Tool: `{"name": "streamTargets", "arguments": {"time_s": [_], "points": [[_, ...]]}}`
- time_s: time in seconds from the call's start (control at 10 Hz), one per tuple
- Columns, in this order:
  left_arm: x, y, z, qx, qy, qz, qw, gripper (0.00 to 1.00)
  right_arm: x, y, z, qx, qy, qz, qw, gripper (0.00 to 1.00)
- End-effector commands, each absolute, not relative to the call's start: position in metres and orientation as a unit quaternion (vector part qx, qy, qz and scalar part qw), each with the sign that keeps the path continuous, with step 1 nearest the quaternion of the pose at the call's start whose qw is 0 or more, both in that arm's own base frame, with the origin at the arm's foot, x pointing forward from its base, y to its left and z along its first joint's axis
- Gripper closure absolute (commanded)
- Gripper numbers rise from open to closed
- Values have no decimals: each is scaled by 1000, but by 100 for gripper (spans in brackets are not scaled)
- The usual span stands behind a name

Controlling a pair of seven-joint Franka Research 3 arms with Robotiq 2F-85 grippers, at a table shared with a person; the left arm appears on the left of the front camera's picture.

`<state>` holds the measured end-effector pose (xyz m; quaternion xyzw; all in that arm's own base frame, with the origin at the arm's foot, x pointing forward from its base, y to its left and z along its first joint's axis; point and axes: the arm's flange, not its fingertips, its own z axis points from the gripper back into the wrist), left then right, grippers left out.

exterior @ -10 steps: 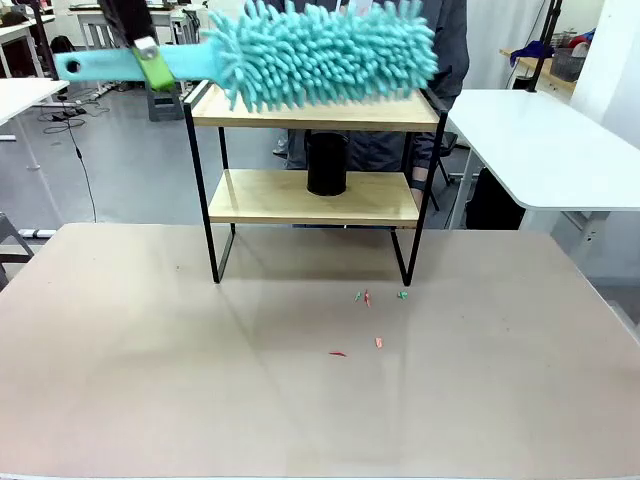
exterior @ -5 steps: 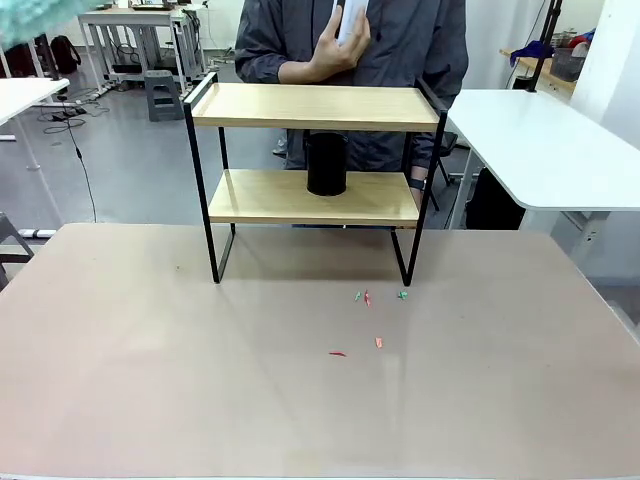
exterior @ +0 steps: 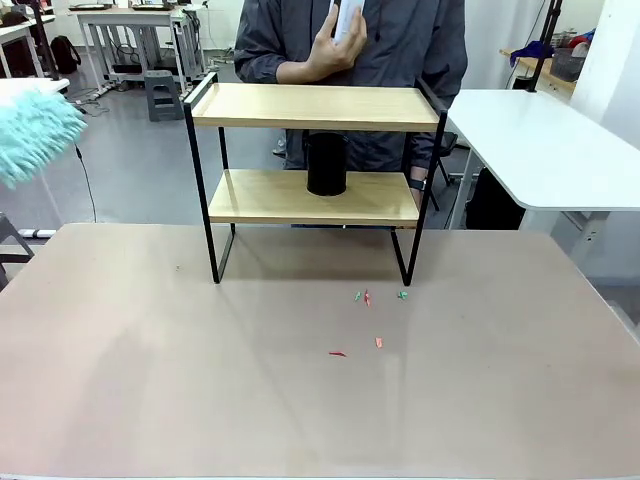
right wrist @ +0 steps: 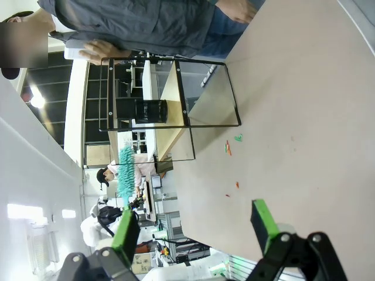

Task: Clean the shelf.
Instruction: Clean the remaining tier of the Shelf with the Duster once objects are removed, then hand the Duster back to the human.

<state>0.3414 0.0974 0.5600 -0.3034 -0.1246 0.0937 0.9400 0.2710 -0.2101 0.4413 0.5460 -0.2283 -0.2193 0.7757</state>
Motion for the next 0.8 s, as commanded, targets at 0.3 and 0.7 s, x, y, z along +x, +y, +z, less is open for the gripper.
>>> {"name": "streamTargets", "arguments": {"time_s": [0.3, 0.7], "points": [[341, 97, 560, -303, -125, 94, 940, 87, 272, -207, 441, 553, -243, -211, 769, 0], [341, 97, 560, -303, -125, 94, 940, 87, 272, -207, 441, 553, -243, -211, 769, 0]]}}
